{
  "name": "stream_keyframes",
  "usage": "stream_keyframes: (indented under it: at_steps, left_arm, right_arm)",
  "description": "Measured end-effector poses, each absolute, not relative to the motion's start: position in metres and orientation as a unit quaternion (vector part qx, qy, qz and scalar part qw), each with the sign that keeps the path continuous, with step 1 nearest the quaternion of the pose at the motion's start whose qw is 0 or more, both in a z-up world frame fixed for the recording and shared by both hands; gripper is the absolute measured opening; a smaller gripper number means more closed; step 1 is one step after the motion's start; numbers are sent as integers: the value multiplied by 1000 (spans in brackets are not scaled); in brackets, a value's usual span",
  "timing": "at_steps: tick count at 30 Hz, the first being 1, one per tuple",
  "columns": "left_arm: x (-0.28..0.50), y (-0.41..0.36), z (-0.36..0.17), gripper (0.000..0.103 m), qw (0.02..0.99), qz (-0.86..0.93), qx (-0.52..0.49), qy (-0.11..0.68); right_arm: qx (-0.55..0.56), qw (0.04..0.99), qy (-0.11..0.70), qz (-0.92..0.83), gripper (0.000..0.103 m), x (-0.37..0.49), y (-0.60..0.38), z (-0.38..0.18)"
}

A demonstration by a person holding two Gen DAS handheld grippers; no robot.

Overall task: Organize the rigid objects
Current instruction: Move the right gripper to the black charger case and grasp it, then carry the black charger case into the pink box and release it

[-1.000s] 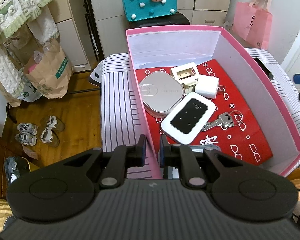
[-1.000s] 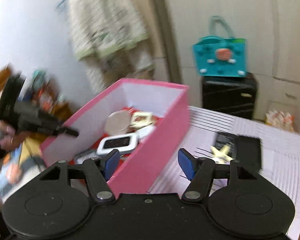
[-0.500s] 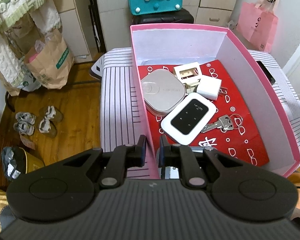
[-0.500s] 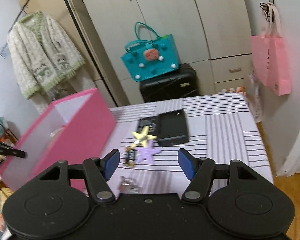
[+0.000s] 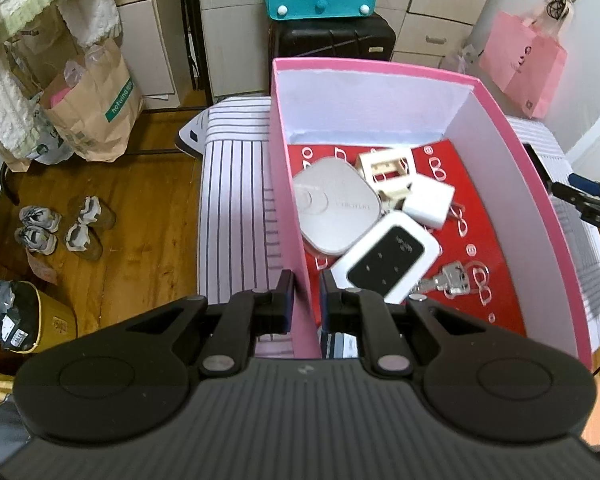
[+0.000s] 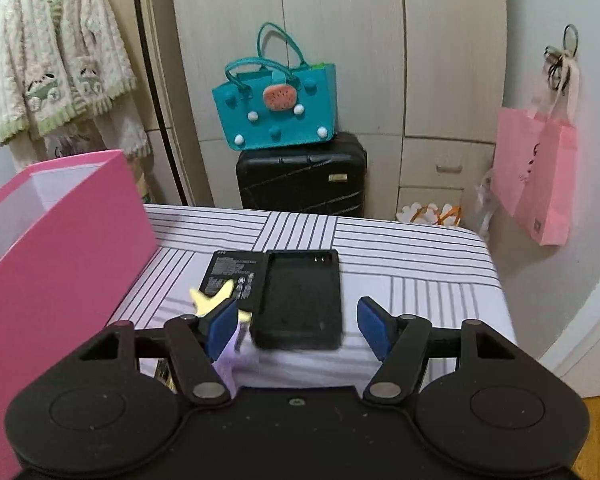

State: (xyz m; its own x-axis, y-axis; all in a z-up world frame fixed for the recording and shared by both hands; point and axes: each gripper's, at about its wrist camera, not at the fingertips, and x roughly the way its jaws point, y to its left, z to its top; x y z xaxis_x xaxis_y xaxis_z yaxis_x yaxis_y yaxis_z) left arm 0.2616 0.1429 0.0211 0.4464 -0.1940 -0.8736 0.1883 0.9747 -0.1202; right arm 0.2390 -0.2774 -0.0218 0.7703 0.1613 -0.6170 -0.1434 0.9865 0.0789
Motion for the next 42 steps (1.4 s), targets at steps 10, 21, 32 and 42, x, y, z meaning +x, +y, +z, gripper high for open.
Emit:
stream_keyframes:
  at_steps: [10, 21, 32, 42]
  left_arm:
    - [270, 148, 19, 11, 848, -124, -18, 515]
    - [269, 151, 18, 12, 849, -138, -18, 510]
    - [267, 154, 17, 13, 851, -145, -24, 504]
    - [265, 154, 17, 13, 854, -147, -27, 498]
  right_arm:
    - [13, 914, 403, 42, 71, 290, -262, -37]
    - [55, 907, 415, 29, 71, 307, -264, -37]
    - [54, 907, 416, 40, 79, 309, -262, -41]
    - [61, 904, 420, 38, 70, 302, -268, -38]
